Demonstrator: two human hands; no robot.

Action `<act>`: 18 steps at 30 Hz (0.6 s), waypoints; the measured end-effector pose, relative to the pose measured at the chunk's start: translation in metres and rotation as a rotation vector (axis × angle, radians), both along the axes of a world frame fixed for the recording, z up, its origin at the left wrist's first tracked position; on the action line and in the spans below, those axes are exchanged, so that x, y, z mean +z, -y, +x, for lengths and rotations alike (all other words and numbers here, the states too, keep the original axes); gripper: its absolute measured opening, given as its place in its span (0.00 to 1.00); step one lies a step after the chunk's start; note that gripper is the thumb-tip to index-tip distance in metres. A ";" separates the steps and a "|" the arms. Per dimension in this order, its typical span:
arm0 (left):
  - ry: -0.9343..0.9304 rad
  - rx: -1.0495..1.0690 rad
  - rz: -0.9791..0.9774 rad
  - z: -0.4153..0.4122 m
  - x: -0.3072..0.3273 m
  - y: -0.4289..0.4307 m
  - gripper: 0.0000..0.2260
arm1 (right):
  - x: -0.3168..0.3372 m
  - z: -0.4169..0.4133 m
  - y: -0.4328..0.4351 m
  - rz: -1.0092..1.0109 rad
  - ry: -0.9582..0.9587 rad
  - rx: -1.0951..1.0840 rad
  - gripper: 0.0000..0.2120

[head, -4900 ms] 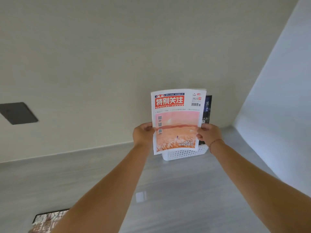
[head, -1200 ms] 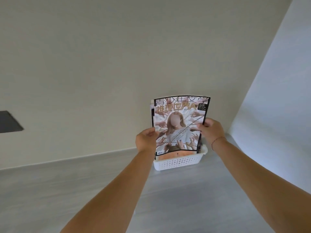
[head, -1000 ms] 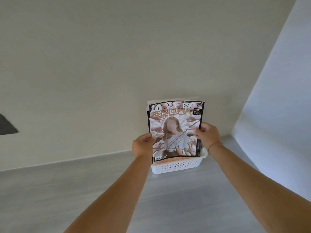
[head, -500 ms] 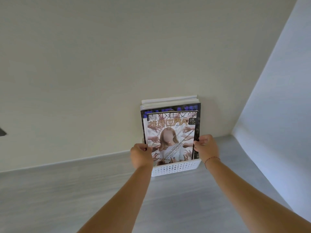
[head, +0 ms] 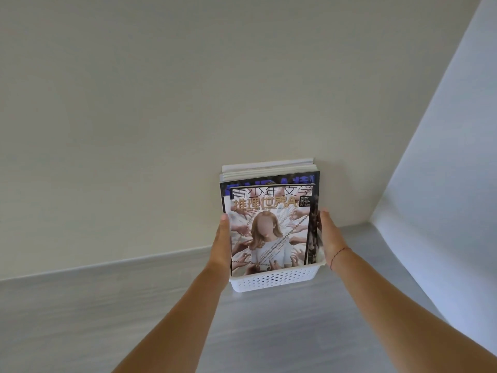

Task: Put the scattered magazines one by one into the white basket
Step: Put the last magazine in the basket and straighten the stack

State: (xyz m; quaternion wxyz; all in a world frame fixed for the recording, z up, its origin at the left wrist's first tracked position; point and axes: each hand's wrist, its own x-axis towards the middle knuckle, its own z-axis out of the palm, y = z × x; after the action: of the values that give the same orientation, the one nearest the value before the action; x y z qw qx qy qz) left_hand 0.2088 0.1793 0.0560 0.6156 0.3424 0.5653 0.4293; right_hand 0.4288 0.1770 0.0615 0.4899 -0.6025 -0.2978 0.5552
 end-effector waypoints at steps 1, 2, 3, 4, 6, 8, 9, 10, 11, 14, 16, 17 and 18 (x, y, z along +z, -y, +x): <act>0.018 0.013 -0.020 -0.001 -0.001 -0.003 0.32 | -0.005 0.003 -0.002 -0.019 -0.001 0.014 0.28; 0.024 0.020 -0.039 -0.001 -0.003 -0.005 0.33 | -0.010 0.007 -0.005 -0.032 0.003 0.024 0.30; 0.028 0.026 -0.052 0.000 -0.005 -0.007 0.33 | -0.014 0.009 -0.008 -0.037 -0.001 0.045 0.32; 0.024 0.028 -0.060 0.001 -0.007 -0.008 0.33 | -0.017 0.011 -0.011 -0.033 0.002 0.069 0.33; 0.021 0.038 -0.060 0.003 -0.011 -0.010 0.33 | -0.020 0.013 -0.018 -0.022 0.011 0.084 0.34; 0.019 0.050 -0.052 0.003 -0.012 -0.013 0.34 | -0.021 0.013 -0.024 -0.014 -0.041 0.072 0.36; 0.018 0.055 -0.044 0.003 -0.013 -0.015 0.35 | -0.020 0.013 -0.027 -0.005 -0.080 0.063 0.36; 0.019 0.059 -0.043 0.003 -0.013 -0.017 0.35 | -0.019 0.013 -0.029 0.006 -0.119 0.054 0.36; 0.016 0.069 -0.041 0.003 -0.013 -0.019 0.35 | -0.017 0.014 -0.032 0.018 -0.154 0.047 0.36; 0.016 0.086 -0.047 0.002 -0.013 -0.023 0.36 | -0.013 0.013 -0.034 0.037 -0.213 0.053 0.35; 0.022 0.065 -0.056 0.003 -0.014 -0.023 0.36 | -0.013 0.013 -0.032 0.047 -0.246 0.058 0.33; 0.013 0.057 -0.055 0.002 -0.014 -0.023 0.36 | -0.014 0.013 -0.030 0.054 -0.263 0.059 0.32; 0.002 0.051 -0.057 0.002 -0.014 -0.023 0.36 | -0.014 0.013 -0.028 0.064 -0.282 0.060 0.31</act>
State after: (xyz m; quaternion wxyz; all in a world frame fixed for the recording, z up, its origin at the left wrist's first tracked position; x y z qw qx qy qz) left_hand 0.2110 0.2026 0.0415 0.6147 0.3095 0.5852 0.4289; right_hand 0.4422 0.2046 0.0478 0.5289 -0.4937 -0.2614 0.6389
